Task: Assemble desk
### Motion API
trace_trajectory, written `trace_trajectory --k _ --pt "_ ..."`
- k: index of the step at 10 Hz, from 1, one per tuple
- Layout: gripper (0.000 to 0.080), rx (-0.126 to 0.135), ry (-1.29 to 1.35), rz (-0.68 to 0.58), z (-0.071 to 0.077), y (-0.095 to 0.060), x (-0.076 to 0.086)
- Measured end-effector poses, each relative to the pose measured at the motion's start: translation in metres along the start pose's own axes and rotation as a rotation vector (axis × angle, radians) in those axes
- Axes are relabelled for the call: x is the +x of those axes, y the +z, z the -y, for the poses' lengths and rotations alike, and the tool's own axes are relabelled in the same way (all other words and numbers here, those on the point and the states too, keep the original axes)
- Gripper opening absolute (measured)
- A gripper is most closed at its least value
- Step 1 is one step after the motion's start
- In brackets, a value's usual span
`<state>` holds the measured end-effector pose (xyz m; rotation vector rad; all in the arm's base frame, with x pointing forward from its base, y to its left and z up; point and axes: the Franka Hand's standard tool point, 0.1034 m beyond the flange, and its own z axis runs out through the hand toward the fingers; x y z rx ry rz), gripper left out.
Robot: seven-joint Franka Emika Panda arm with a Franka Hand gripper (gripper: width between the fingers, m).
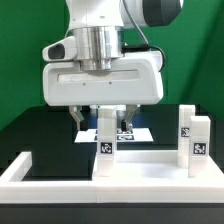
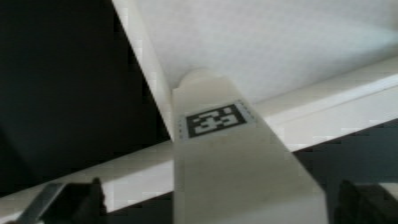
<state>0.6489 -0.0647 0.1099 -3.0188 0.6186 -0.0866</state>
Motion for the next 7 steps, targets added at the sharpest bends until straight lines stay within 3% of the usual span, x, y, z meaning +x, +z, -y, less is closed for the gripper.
trace_trajectory --k 3,7 --pt "0.0287 0.001 0.153 0.000 0.0001 0.0002 -0.0001" --pt "0.0288 0.002 0.509 0.000 -0.0017 0.0007 0.0010"
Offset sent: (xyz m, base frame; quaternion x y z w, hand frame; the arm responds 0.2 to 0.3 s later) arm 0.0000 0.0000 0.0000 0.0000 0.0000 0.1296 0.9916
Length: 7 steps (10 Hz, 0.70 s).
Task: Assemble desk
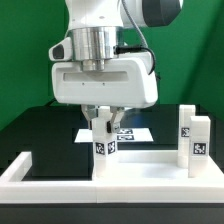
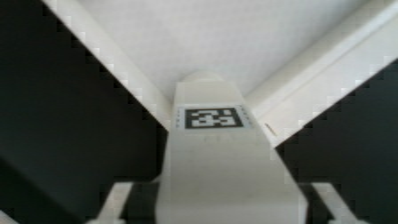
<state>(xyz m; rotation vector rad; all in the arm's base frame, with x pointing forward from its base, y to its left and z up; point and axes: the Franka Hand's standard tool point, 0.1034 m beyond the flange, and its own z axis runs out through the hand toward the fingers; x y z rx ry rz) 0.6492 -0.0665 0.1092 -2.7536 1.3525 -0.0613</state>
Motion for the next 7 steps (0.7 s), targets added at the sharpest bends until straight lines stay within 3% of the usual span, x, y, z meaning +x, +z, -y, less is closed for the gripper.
trace_trajectory --k 2,4,7 --pt "0.0288 0.007 0.424 0.031 0.0010 0.0003 -0.0012" --pt "0.0288 0.038 0.733 0.083 0.0045 0.0011 -0.0040" --pt "0.0290 0.040 0.940 0.083 0.0059 0.0011 -0.0036"
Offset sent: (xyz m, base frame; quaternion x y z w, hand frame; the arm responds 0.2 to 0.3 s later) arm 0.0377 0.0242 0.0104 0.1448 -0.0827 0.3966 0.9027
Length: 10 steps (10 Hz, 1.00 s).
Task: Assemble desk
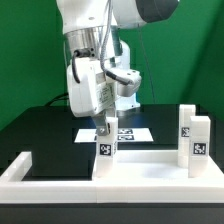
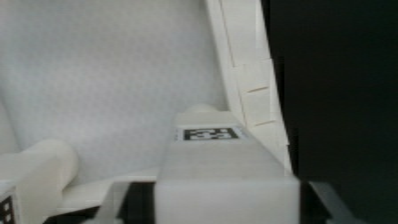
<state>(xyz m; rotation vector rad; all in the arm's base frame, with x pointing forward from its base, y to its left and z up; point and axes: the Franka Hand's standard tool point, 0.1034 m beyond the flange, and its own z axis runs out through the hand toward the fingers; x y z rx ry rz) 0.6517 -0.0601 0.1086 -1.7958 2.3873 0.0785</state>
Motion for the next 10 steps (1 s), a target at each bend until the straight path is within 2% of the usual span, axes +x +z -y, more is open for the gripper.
trace_trajectory --k 1,2,3,4,5,9,10 --pt "0.0375 -0.001 -0.016 0.000 -0.0002 0.0004 0.0001" --pt "0.0375 -0.007 -0.092 -0.005 -0.0012 0.0006 0.0004" --pt "0.0579 -0.049 -0.306 -0.044 -0.0061 0.0007 0.0020" --pt "0.0579 -0.059 -0.491 -0.053 -0.0058 -0.0006 0.0011" --pt "0.0630 -0.061 -0.612 -0.049 -0.0055 -0.0011 0.0009" --pt "0.0649 -0.069 -0.845 -0.043 -0.0058 0.0001 0.0022" --pt "0.0649 -0.086 -1.090 -0.058 -0.0027 -0.0008 0.0040"
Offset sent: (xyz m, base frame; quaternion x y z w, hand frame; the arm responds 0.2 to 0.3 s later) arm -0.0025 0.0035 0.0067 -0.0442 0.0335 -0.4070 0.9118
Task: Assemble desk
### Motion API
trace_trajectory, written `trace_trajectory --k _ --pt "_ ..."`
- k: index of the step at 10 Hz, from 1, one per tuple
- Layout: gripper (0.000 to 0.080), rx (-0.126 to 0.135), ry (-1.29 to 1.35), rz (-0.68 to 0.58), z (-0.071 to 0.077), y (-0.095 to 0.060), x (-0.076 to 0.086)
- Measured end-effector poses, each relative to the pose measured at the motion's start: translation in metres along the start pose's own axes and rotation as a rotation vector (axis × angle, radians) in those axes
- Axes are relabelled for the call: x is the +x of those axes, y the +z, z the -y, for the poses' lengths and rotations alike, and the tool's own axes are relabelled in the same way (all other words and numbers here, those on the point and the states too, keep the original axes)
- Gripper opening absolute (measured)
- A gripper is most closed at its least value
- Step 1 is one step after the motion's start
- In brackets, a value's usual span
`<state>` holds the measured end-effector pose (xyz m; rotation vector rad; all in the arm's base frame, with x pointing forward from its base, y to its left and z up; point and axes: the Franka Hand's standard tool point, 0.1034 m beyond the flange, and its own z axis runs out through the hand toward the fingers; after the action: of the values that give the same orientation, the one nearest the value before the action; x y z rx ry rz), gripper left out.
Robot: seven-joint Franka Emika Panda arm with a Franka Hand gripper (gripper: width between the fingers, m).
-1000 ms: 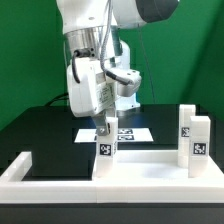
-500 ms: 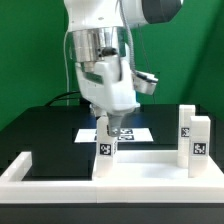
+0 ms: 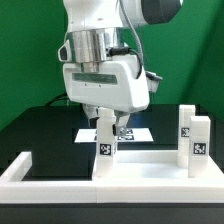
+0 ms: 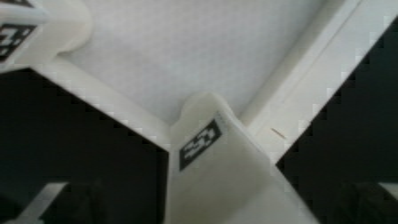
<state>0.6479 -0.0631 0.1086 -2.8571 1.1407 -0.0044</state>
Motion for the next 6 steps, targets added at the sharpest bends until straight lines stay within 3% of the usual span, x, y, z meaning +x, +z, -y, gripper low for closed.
trace_trajectory --k 2,4,5,6 --pt "0.0649 0.005 -0.260 -0.014 0.0024 0.0044 -0.0016" --pt "0.0649 0.003 -0.259 -0.021 0.0002 0.0093 -0.0069" --pt "0.0546 0.004 -0.238 -0.022 0.0002 0.0092 -0.0065" --pt "0.0546 0.004 -0.211 -0.021 0.0002 0.0097 -0.0067"
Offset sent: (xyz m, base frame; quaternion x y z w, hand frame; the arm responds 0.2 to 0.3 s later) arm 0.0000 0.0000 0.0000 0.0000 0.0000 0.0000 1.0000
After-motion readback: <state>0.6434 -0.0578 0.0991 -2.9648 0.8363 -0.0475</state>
